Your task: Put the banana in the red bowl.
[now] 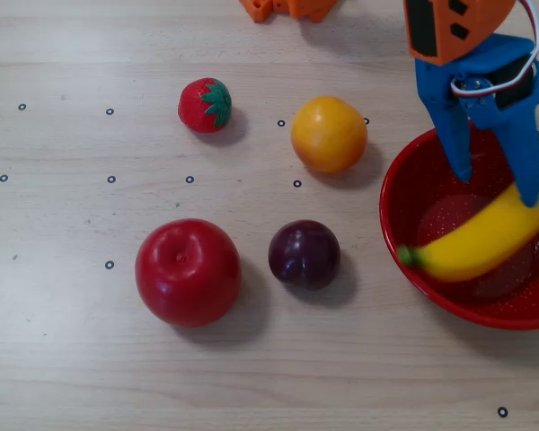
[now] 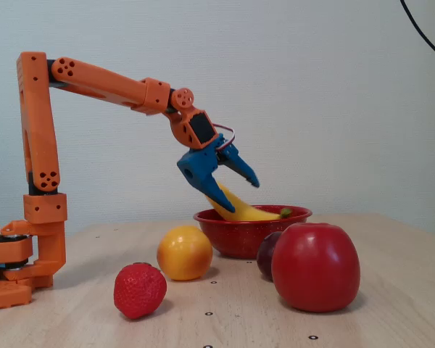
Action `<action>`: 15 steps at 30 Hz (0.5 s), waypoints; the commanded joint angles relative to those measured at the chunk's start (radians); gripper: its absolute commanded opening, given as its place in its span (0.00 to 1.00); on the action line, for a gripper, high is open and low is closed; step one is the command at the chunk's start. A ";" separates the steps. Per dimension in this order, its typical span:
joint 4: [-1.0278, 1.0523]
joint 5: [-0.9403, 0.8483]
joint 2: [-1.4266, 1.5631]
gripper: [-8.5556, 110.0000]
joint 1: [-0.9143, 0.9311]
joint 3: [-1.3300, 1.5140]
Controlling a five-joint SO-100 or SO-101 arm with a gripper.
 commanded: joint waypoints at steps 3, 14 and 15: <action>0.101 -0.069 0.186 0.14 -0.071 -0.196; 0.144 -0.127 0.575 0.07 -0.296 0.100; 0.123 -0.115 0.629 0.07 -0.321 0.169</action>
